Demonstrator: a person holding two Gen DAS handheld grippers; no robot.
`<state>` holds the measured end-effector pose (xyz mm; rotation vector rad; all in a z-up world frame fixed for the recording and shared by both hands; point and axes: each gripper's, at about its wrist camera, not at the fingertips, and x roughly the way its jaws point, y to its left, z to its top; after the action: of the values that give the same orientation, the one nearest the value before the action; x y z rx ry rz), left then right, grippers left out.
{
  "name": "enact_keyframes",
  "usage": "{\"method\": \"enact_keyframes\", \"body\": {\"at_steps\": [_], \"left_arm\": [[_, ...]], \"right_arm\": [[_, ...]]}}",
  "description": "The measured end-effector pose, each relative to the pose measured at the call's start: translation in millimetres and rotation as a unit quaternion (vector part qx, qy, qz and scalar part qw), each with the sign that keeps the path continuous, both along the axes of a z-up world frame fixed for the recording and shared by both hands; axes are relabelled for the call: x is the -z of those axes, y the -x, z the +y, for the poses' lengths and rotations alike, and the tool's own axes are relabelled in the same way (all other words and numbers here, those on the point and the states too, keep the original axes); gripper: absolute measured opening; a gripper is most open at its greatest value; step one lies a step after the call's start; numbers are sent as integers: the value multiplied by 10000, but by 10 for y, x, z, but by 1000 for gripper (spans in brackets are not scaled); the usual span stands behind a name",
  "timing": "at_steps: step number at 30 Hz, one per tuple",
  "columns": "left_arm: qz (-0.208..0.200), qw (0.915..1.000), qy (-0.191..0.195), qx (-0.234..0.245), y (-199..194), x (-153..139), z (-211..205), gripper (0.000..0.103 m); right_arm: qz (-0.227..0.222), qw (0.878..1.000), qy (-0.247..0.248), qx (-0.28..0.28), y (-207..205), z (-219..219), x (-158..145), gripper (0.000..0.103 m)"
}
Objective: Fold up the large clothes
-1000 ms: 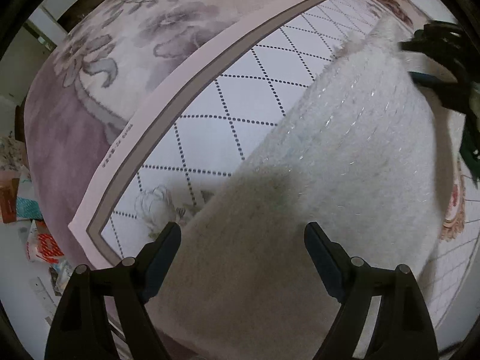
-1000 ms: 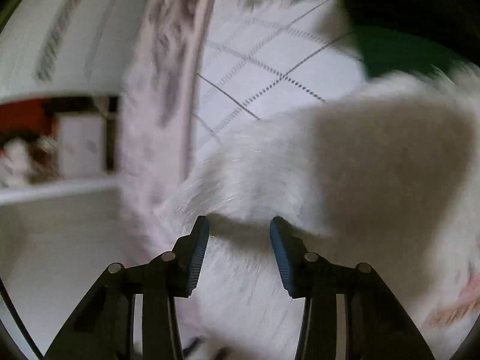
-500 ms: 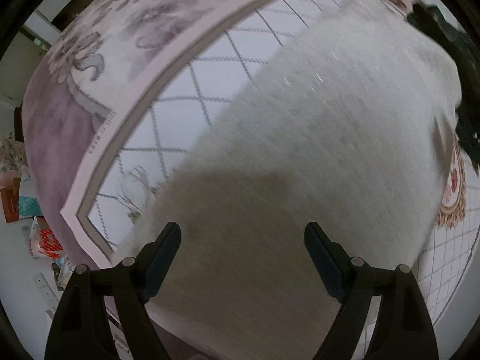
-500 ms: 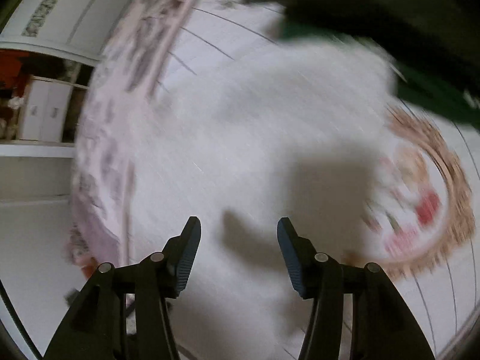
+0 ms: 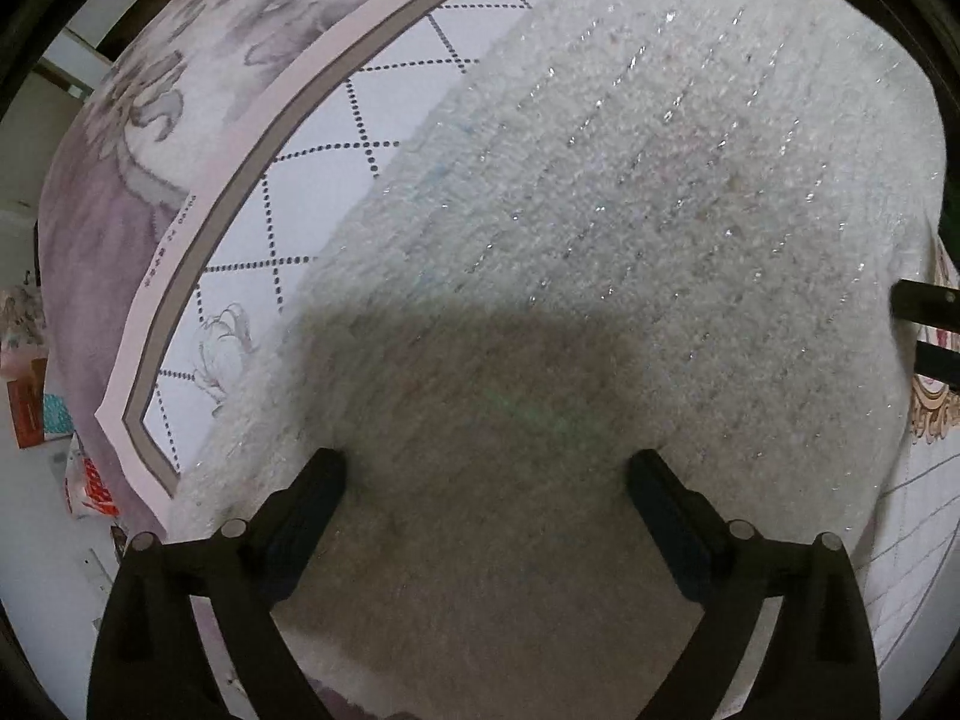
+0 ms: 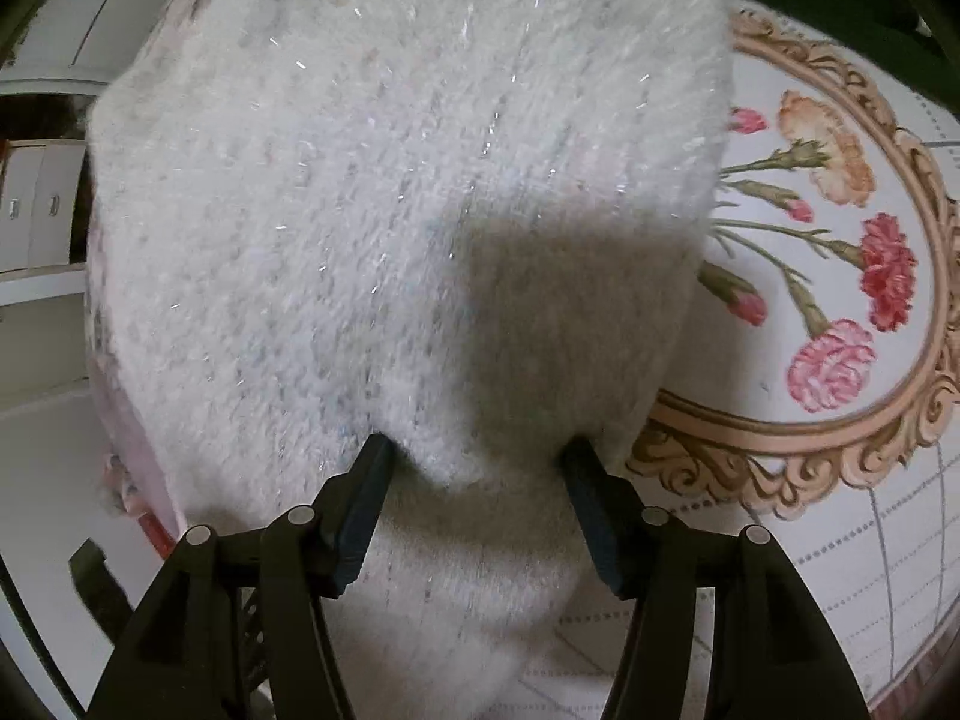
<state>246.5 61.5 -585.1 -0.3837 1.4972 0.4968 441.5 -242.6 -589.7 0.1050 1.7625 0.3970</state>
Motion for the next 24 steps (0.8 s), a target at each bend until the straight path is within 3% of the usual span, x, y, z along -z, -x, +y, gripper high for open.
{"method": "enact_keyframes", "body": {"at_steps": [4,7,13,14,15,17,19,21,22,24], "left_arm": [[20,10000,6,-24,201,-7,50,98],[10,10000,26,-91,261,8,44,98],[-54,9995,101,-279,227,-24,66,98],[-44,9995,98,-287,210,-27,78,98],[-30,9995,105,-286,197,-25,85,98],[-39,9996,113,-272,134,20,81,98],[-50,9997,91,-216,152,31,93,98],[-12,9998,66,-191,160,11,53,98],[7,9998,68,-199,144,10,22,98],[-37,9995,128,-297,203,-117,-6,98]], "right_arm": [[-313,9983,-188,444,-102,-269,-272,62],[-676,9923,-358,970,-363,-510,-357,72],[-711,9820,-776,1570,-977,-694,10,73],[-545,9791,-1086,1631,-1040,-686,120,72],[-380,9760,-1327,1683,-1084,-679,207,58],[-468,9728,-1531,1673,-1128,-684,185,26],[-977,9710,-1517,1569,-1138,-692,-31,23],[-1212,9717,-1248,1596,-1163,-777,-26,16],[-963,9758,-1069,1645,-1195,-839,116,17],[-523,9758,-1121,1804,-1240,-905,242,36]]}}
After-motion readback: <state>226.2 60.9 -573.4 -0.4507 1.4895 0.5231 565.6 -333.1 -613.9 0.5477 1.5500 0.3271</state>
